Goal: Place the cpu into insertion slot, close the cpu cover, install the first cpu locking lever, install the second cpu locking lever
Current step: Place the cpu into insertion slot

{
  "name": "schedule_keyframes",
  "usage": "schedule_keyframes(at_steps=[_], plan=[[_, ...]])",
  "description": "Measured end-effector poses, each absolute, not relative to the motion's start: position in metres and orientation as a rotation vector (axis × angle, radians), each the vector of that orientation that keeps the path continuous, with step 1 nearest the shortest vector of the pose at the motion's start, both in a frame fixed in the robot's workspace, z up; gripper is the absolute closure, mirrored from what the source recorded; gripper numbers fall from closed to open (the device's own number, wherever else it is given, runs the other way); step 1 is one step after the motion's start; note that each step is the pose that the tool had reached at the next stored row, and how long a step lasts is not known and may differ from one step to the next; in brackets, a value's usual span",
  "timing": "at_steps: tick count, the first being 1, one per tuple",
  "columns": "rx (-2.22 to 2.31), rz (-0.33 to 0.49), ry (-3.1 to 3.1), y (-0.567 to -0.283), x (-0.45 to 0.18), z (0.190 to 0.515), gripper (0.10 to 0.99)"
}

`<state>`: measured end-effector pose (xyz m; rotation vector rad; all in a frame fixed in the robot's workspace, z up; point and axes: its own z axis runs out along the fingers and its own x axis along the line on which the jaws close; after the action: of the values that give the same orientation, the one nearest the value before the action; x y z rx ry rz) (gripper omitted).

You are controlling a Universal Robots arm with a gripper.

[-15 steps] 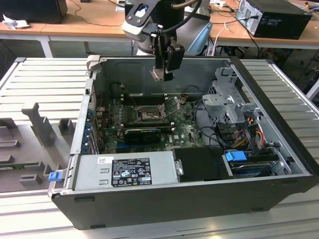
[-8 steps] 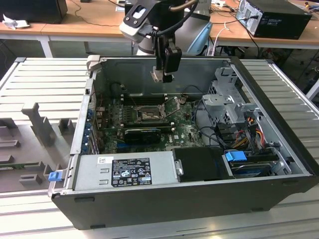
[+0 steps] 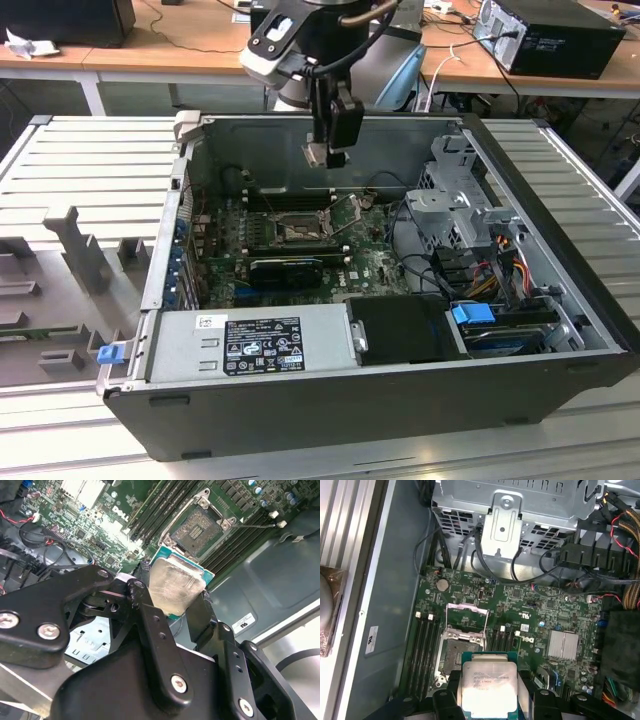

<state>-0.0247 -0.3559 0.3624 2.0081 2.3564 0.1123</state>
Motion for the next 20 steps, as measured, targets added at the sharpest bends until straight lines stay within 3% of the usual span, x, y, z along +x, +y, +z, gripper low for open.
schedule_keyframes(at_steps=[20], plan=[[2.087, 0.109, 2.284, -0.356, -0.025, 0.346, 0.553]])
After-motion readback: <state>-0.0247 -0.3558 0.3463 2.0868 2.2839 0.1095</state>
